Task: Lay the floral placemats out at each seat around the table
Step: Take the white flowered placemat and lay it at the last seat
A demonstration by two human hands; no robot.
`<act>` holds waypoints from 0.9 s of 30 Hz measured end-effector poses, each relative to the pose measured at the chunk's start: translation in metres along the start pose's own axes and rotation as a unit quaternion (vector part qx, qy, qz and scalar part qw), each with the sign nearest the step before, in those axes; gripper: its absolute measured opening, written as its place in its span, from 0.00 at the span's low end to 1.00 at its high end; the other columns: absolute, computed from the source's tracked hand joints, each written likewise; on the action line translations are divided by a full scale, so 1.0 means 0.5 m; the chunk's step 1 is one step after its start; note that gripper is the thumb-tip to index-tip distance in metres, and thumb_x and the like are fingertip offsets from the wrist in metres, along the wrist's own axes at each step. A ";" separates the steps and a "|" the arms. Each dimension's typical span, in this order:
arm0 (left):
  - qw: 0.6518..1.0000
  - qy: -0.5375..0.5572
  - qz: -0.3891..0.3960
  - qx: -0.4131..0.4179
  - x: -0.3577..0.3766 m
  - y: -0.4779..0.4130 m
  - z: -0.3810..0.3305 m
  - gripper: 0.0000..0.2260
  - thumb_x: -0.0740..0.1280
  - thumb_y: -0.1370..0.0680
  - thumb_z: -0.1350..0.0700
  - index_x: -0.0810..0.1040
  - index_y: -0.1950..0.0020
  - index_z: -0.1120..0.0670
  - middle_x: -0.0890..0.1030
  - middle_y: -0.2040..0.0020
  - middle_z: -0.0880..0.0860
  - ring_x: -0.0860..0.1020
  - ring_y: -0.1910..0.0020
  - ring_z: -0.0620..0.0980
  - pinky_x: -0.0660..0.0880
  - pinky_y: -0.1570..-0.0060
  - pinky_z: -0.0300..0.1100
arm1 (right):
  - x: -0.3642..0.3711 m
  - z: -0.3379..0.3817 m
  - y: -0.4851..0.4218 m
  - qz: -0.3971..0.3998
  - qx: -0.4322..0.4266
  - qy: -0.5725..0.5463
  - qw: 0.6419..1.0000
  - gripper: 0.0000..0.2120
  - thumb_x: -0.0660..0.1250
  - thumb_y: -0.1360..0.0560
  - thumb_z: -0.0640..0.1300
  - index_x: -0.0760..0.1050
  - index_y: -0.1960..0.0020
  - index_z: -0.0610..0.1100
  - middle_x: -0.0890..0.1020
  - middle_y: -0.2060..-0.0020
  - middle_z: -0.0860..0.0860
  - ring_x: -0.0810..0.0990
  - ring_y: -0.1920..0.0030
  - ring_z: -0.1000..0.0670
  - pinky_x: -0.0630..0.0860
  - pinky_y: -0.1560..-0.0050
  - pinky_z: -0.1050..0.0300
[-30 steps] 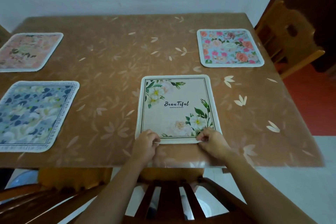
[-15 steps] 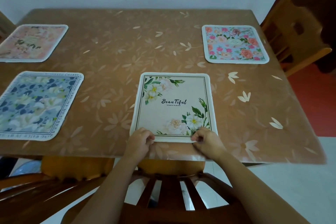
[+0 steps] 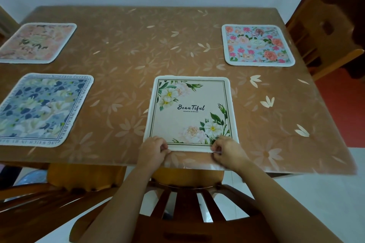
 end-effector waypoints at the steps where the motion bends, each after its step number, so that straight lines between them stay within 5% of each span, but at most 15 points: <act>1: 1.000 0.001 0.001 0.001 0.000 0.000 0.000 0.05 0.71 0.30 0.55 0.76 0.61 0.53 0.74 0.62 0.48 0.71 0.58 0.49 0.69 0.59 0.42 | 0.000 0.000 0.001 0.002 -0.001 0.007 1.000 0.04 0.66 0.32 0.37 0.77 0.57 0.41 0.77 0.56 0.47 0.74 0.54 0.51 0.72 0.57 0.60; 8: 1.000 0.007 -0.014 0.008 0.003 0.005 0.003 0.06 0.72 0.30 0.55 0.76 0.61 0.54 0.74 0.60 0.49 0.70 0.57 0.47 0.67 0.59 0.39 | 0.008 0.003 0.008 0.023 -0.012 0.034 0.999 0.04 0.64 0.32 0.37 0.77 0.59 0.42 0.75 0.61 0.51 0.74 0.54 0.49 0.69 0.58 0.62; 16: 1.000 0.002 -0.024 0.005 0.004 0.007 0.005 0.06 0.72 0.30 0.54 0.76 0.61 0.53 0.74 0.59 0.49 0.70 0.57 0.47 0.66 0.59 0.38 | 0.003 -0.009 0.015 -0.028 -0.024 0.015 0.999 0.07 0.67 0.32 0.39 0.73 0.54 0.41 0.75 0.54 0.47 0.71 0.51 0.48 0.66 0.55 0.63; 23: 1.000 0.005 -0.015 -0.015 0.006 0.006 -0.001 0.09 0.71 0.30 0.51 0.74 0.64 0.52 0.72 0.64 0.47 0.71 0.60 0.48 0.67 0.62 0.39 | 0.010 -0.004 0.019 -0.067 -0.024 0.032 0.997 0.11 0.68 0.33 0.42 0.74 0.51 0.42 0.74 0.52 0.46 0.71 0.48 0.45 0.68 0.49 0.55; 27: 0.999 -0.041 -0.030 0.009 0.016 0.000 -0.018 0.12 0.66 0.26 0.49 0.75 0.47 0.54 0.73 0.47 0.53 0.69 0.43 0.54 0.67 0.45 0.47 | 0.019 0.000 0.003 -0.070 -0.026 0.046 0.996 0.19 0.65 0.28 0.50 0.70 0.39 0.46 0.71 0.40 0.47 0.65 0.37 0.46 0.61 0.37 0.53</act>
Point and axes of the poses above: each hand's wrist, its own y-axis away from the middle knuckle, its own x-axis out of the palm, z = x × y, the point moved 2 cm from there along -y, towards the middle knuckle
